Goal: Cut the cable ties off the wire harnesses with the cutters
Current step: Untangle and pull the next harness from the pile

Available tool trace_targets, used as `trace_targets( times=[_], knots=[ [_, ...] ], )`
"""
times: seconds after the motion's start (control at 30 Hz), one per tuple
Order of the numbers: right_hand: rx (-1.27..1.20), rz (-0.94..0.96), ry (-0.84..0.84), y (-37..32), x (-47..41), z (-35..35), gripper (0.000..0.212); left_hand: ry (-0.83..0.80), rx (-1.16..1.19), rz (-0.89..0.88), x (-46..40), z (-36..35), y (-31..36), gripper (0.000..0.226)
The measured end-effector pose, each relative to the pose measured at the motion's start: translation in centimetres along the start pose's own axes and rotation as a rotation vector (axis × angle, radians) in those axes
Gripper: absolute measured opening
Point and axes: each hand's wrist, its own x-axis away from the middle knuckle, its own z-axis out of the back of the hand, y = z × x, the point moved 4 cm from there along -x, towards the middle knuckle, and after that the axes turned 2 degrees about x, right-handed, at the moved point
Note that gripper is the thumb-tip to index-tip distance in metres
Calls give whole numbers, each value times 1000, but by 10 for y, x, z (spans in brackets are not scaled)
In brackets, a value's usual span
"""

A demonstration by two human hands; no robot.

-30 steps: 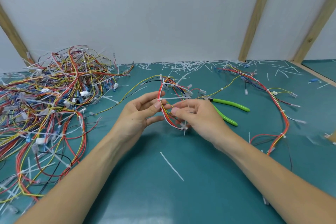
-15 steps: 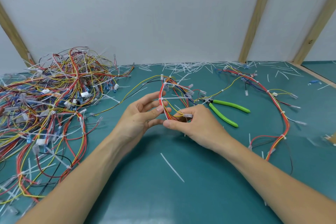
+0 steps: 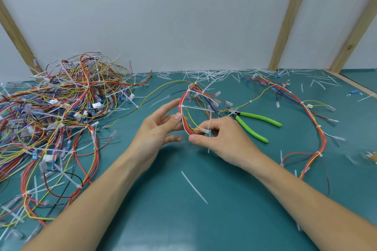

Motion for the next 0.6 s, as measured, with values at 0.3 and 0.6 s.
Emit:
trace_targets(
  times=[0.3, 0.6],
  knots=[
    [-79, 68, 85, -3, -2, 1, 12, -17, -181, 2, 3, -5, -1, 26],
    [12, 76, 125, 0, -1, 3, 19, -59, -267, -27, 3, -8, -2, 18]
  ],
)
